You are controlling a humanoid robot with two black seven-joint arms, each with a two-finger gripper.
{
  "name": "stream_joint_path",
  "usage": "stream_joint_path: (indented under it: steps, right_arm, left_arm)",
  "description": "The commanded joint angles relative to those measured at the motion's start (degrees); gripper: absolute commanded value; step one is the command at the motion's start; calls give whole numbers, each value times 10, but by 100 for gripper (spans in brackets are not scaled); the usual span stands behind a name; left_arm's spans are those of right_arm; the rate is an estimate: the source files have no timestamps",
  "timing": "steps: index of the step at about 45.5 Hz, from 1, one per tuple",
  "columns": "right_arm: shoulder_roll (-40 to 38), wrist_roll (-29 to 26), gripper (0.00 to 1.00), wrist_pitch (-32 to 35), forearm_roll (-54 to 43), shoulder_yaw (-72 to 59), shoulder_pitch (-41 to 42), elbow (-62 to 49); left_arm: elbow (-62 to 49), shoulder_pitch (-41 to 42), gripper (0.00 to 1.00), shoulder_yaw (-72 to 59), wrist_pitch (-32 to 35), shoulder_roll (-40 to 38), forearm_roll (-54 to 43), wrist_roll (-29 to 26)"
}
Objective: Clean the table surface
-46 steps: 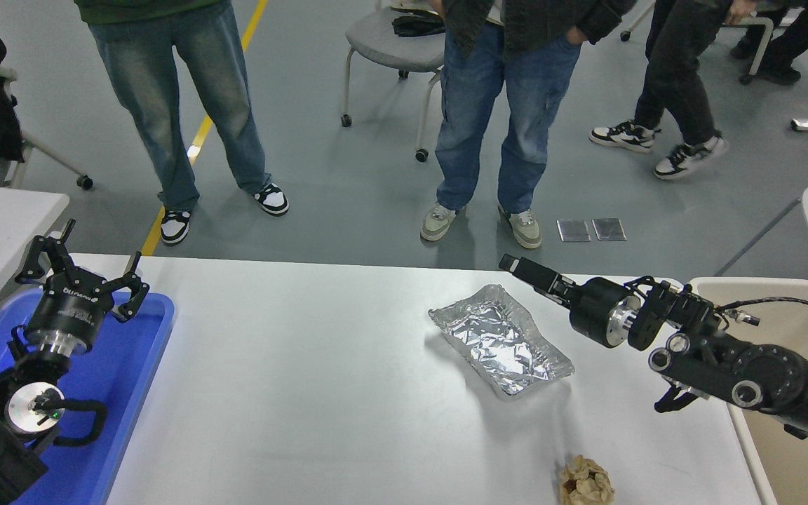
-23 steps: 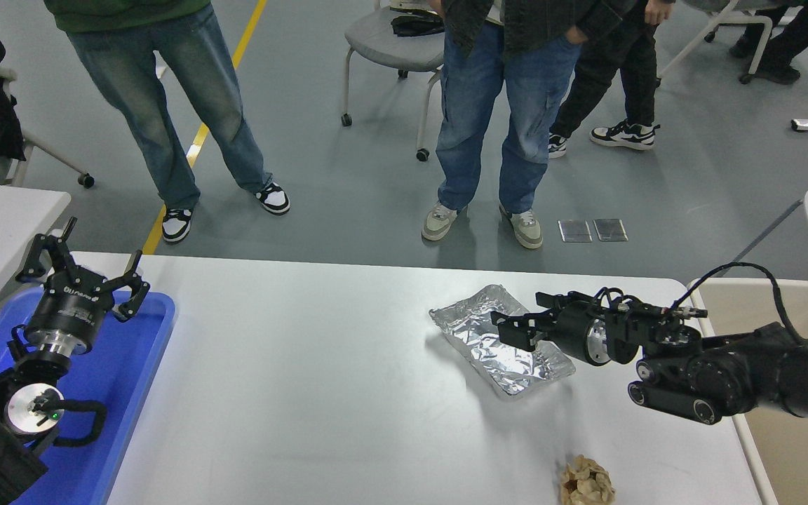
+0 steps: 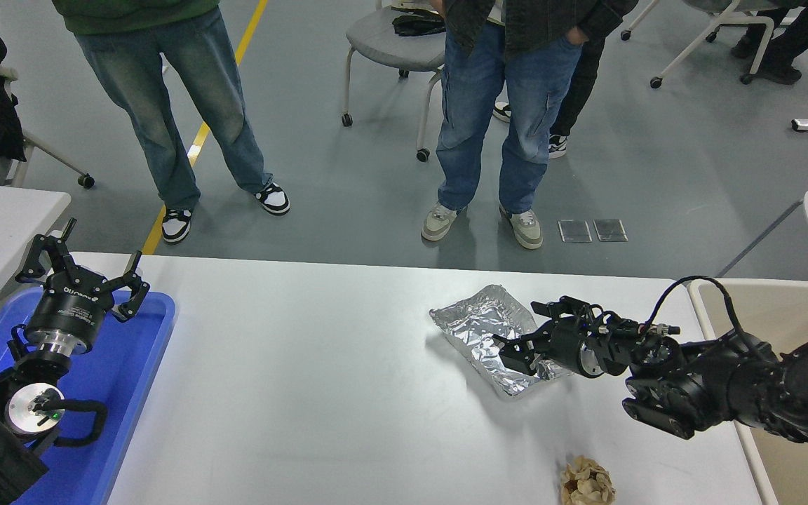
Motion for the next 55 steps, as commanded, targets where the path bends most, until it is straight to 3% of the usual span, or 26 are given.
stream_joint_path:
  steps: [1,9,14,18,21,23,27,38,50,55]
  right_arm:
    - [21,4,95,5,7,-6,-27,-70]
    - [21,4,89,24,40,-10,-32,-74]
    - [21,5,78,25,40,-12,-40,-75]
    - [20,6,62,27,40,-12,-44,-75]
    - [20,6,40,35,41,-12,-47,-75]
    - [19,6,33,37,41,-12,-49,-75]
    - [19,7,0,38,41,-12,-54,-80]
    - [18,26,0,52,53,1,-50,-80]
    - [7,52,0,55,135,2,-30,-73]
    - [-14,94,0,88,171,2,-2,-55]
  left_arm:
    - [0,0,100,0,0,0,0,0]
    - [0,1,100,0,0,0,0,0]
    - [0,0,100,0,0,0,0,0]
    - [0,0,100,0,0,0,0,0]
    - [0,0,100,0,0,0,0,0]
    - [0,0,100,0,0,0,0,1]
    - [0,0,100,0,0,0,0,0]
    - [0,0,100,0,0,0,0,0]
    - [0,0,100,0,0,0,0,1]
    - [0,0,100,0,0,0,0,1]
